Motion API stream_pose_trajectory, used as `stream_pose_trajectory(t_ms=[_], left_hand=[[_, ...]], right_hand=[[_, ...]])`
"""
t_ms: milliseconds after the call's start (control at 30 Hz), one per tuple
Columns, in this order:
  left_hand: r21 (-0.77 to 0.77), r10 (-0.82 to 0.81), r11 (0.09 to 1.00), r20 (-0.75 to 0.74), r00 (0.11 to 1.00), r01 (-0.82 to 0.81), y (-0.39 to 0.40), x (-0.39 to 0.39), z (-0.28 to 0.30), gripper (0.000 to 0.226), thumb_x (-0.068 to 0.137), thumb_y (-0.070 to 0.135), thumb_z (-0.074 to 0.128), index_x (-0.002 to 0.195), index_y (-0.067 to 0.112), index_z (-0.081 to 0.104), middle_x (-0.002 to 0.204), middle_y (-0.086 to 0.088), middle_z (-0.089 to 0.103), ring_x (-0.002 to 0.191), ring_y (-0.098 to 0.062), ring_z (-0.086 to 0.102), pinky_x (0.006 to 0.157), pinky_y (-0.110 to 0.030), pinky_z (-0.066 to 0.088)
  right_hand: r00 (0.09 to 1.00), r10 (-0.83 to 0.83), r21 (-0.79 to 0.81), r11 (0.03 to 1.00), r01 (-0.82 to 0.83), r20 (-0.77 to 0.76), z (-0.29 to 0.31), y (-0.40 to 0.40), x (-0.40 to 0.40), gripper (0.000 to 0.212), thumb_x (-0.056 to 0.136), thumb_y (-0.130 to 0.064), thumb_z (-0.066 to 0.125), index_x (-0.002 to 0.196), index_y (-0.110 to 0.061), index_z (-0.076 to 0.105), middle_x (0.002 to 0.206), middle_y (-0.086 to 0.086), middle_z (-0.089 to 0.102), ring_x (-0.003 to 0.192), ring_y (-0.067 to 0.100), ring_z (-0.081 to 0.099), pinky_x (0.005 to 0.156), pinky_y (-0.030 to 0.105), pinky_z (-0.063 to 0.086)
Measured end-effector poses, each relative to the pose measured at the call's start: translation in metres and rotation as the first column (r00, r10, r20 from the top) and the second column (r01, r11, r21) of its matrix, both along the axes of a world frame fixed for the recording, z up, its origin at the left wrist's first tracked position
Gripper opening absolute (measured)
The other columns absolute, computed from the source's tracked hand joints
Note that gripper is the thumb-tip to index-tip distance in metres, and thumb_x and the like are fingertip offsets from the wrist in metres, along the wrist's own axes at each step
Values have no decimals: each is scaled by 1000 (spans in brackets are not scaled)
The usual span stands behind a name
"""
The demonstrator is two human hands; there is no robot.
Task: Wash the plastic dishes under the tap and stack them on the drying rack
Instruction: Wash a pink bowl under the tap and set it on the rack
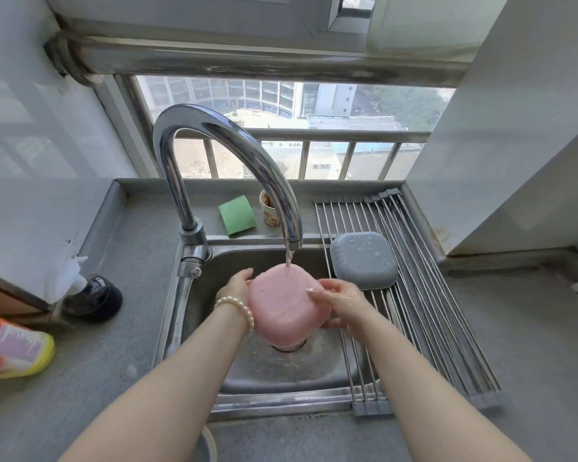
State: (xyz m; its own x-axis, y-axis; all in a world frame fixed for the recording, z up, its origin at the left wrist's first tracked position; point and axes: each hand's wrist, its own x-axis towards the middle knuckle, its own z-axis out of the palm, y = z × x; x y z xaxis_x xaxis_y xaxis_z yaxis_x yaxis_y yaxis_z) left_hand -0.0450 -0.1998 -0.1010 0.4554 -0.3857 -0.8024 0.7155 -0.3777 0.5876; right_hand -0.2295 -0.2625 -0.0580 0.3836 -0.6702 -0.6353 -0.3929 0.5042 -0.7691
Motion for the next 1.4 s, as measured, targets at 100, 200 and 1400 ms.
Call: stream_pose_trajectory(t_ms=[100,200,1400], left_hand=[[121,-265,961,165,950,248,4,-5,-6,32,68,21,79,91,3,66,88,-12,67,85,-28,65,90,-42,53],[224,-520,849,207,828,478,8,-6,-12,62,54,36,81,101,-2,67,97,-15,70,88,-29,67,88,-42,54],[526,-949,236,307,76,817,73,24,47,47,75,7,77,118,18,63,117,-5,60,109,-20,59,97,-34,48]], right_hand=[[978,125,-10,992,-129,-165,-4,20,1,54,78,-39,76,119,-12,53,111,5,58,92,22,63,57,34,59],[956,141,-6,989,-148,-257,-6,27,0,59,77,-47,74,117,-11,51,103,9,61,69,21,67,47,27,52],[813,-331,-548,836,17,-479,-35,-113,-70,45,93,-43,53,125,-12,49,121,19,48,91,40,63,81,52,55]])
